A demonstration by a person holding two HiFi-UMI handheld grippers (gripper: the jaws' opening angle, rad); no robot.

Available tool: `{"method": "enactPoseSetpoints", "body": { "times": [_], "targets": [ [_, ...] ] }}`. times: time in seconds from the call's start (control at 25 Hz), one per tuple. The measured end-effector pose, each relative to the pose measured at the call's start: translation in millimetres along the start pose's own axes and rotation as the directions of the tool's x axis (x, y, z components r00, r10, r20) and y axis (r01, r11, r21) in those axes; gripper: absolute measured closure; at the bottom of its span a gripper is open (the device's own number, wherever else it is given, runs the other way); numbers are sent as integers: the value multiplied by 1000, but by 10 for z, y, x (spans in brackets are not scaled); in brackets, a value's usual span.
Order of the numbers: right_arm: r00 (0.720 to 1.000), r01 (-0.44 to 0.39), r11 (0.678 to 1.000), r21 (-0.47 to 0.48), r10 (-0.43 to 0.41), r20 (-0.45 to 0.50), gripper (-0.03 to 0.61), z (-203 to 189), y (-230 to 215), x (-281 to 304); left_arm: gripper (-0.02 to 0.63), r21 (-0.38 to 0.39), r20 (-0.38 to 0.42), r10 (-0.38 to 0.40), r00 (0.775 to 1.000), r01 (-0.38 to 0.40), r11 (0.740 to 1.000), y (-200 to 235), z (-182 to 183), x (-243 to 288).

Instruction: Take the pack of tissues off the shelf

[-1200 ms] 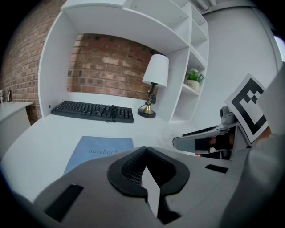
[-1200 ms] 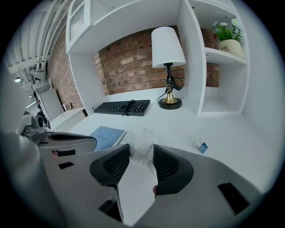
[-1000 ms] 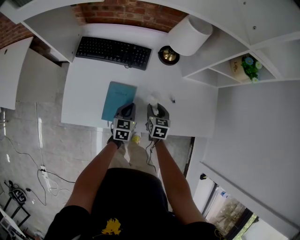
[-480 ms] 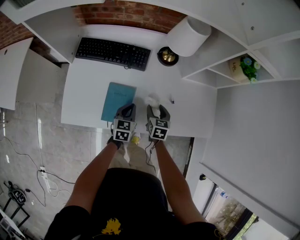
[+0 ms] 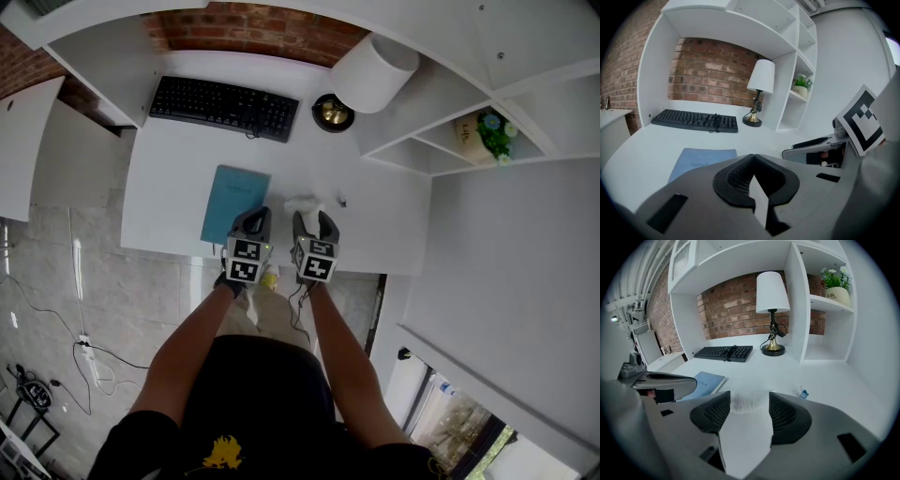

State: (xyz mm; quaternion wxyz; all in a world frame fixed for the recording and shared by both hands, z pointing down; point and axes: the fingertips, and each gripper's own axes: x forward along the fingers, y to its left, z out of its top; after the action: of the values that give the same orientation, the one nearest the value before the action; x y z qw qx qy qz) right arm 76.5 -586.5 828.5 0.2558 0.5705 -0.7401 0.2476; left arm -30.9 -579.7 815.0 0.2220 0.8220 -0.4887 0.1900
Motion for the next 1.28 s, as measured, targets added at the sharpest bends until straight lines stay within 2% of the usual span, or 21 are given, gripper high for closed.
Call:
{"method": "enactPoseSetpoints", "body": {
  "times": [0.52, 0.76, 1.0, 1.12, 1.28],
  "targets": [
    [1000, -15, 1000, -14, 15, 26, 345, 121, 131, -130, 603, -12, 8, 3, 1000, -2, 1000, 16, 90, -72],
    [998, -24, 999, -42, 27, 64, 410, 252, 158, -483, 603, 0, 19, -10, 1000, 10, 1000, 17, 234, -387],
    [990, -33, 998, -46, 39, 133, 485, 581, 104, -905, 603, -15, 87, 37, 996, -36, 999, 113, 631, -697],
    [980, -15, 999, -44, 23, 198, 523, 821, 51, -1129, 603, 37, 138, 26, 990, -31, 999, 67, 895, -770],
    [951, 5, 1000, -28, 4, 311, 572, 1192, -16, -1421, 603, 82, 203, 18, 979, -35, 996, 43, 1296, -893]
  ]
}}
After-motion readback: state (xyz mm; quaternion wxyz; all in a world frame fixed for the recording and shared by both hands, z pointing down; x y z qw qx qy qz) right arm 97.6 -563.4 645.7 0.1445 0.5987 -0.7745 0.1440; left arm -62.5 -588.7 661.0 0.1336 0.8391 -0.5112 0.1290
